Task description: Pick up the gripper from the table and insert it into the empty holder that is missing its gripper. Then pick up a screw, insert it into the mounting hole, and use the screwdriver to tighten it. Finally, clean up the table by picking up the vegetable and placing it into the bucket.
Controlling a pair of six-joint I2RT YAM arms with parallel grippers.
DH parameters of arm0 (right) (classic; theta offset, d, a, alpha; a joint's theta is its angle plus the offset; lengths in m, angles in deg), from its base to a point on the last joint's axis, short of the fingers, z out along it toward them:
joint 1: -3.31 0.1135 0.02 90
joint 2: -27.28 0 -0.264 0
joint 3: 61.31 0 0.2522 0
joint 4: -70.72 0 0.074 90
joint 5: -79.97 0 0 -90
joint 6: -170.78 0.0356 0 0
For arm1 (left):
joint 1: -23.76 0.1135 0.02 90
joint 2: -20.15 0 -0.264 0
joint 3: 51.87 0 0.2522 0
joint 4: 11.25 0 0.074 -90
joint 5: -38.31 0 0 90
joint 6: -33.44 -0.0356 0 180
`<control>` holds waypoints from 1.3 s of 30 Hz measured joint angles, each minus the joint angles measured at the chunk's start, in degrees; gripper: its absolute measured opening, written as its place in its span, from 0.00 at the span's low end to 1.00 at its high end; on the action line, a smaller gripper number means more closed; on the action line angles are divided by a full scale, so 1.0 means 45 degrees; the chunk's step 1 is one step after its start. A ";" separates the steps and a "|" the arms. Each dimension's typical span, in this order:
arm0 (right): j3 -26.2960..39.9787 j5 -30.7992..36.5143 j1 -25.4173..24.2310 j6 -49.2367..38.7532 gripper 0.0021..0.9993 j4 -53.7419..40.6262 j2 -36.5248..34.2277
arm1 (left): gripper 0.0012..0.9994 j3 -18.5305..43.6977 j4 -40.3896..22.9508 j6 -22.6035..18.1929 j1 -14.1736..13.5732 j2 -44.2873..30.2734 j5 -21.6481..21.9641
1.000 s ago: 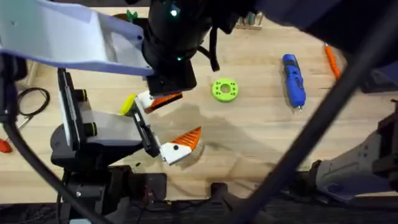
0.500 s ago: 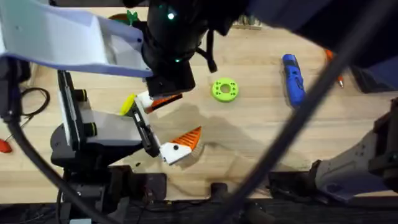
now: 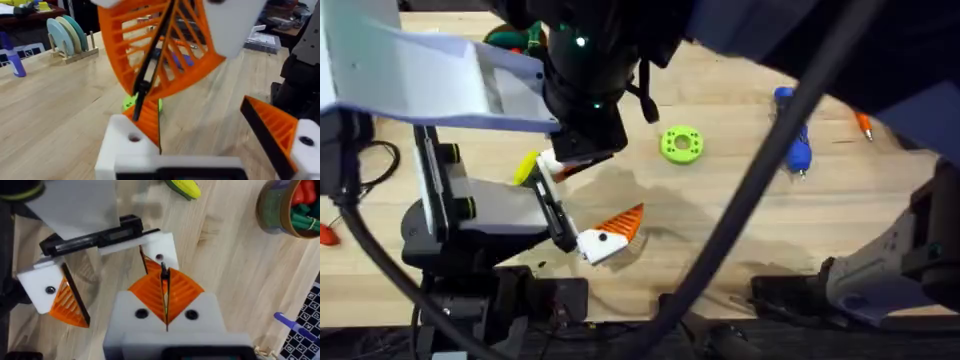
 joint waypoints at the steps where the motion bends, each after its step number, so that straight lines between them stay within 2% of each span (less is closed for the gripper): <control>1: 0.0000 0.0000 0.0000 0.0000 0.00 -0.0006 0.0000 | 0.99 0.0000 0.0000 0.0000 0.0000 0.0000 0.0000; 39: 0.0000 -0.0037 0.0058 0.0136 0.00 0.0081 -0.0394 | 0.99 0.0000 0.0000 0.0000 0.0000 0.0000 0.0000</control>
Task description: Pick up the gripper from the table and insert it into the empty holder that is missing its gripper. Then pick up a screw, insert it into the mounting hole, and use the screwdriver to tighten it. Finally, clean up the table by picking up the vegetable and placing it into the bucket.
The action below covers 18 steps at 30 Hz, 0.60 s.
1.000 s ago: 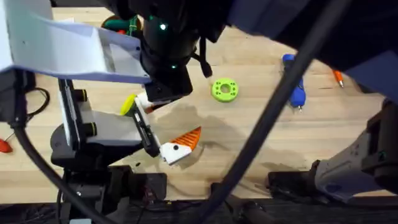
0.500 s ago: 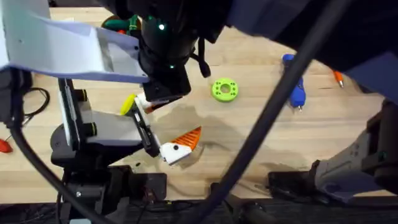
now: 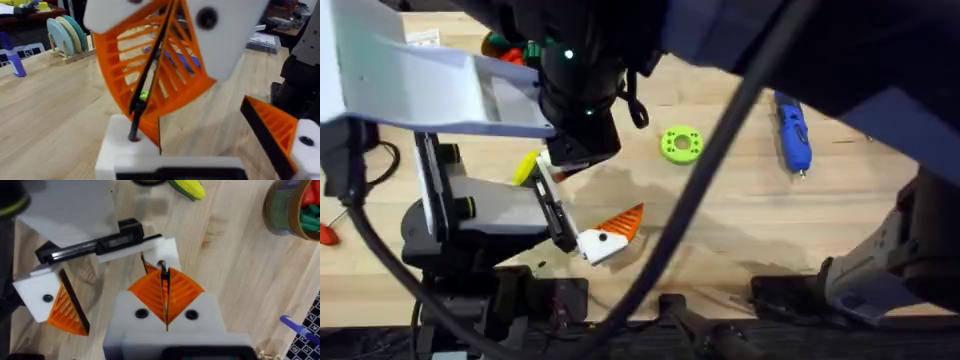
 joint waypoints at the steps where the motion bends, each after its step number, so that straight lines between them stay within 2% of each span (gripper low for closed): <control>1: 0.0000 -0.0002 0.0000 0.0000 0.00 0.0000 -0.0048 | 0.99 0.0000 0.0000 0.0000 0.0000 0.0000 0.0000; 18: 0.0000 -0.0002 0.0000 0.0005 0.00 -0.0087 -0.0116 | 0.99 0.0000 0.0000 0.0000 0.0000 0.0000 0.0000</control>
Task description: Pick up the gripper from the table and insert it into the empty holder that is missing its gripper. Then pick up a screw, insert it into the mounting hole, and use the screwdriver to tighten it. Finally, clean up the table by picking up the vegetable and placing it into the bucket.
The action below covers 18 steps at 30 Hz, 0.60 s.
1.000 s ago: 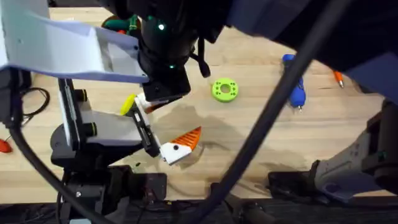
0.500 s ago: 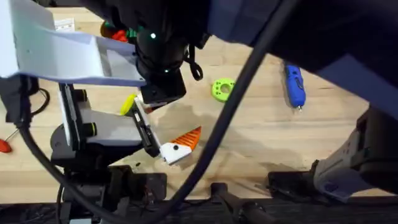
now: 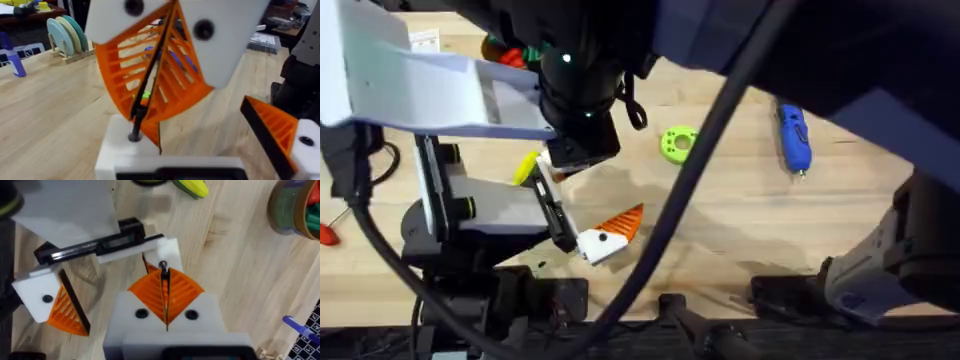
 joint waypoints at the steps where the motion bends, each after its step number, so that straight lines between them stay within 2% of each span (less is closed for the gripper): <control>1: 0.0000 0.0000 0.0000 0.0000 0.00 0.0000 -0.0002 | 0.99 0.0000 0.0000 0.0000 0.0000 0.0000 0.0000; 18: 0.0000 0.0000 0.0000 0.0000 0.00 0.0005 -0.0078 | 0.99 0.0000 -0.0010 0.0046 0.0005 0.0000 0.0010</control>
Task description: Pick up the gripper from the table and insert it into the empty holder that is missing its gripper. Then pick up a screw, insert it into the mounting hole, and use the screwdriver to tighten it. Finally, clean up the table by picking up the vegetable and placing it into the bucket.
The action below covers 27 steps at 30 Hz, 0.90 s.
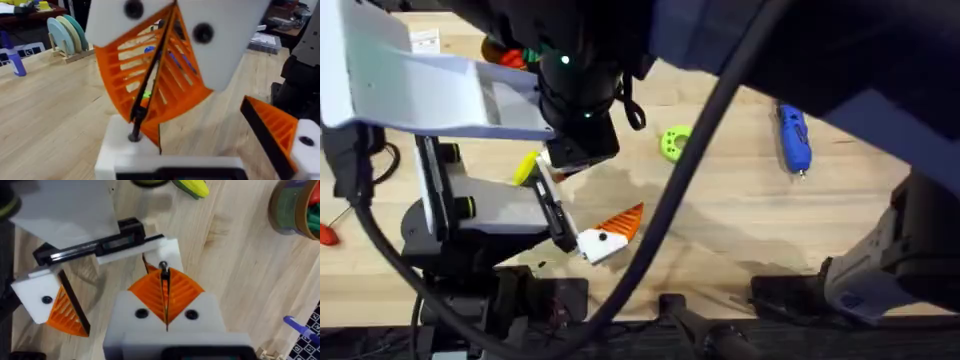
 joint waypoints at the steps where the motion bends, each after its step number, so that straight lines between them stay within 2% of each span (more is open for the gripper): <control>1: 0.0000 0.0000 0.0000 0.0000 0.00 0.0000 0.0000 | 0.99 0.0000 0.0000 0.0008 0.0000 0.0000 0.0000; 27: 0.0010 0.0335 0.0078 0.0189 0.00 -0.0058 -0.0384 | 0.99 0.0000 -0.0005 0.0061 0.0000 0.0000 -0.0034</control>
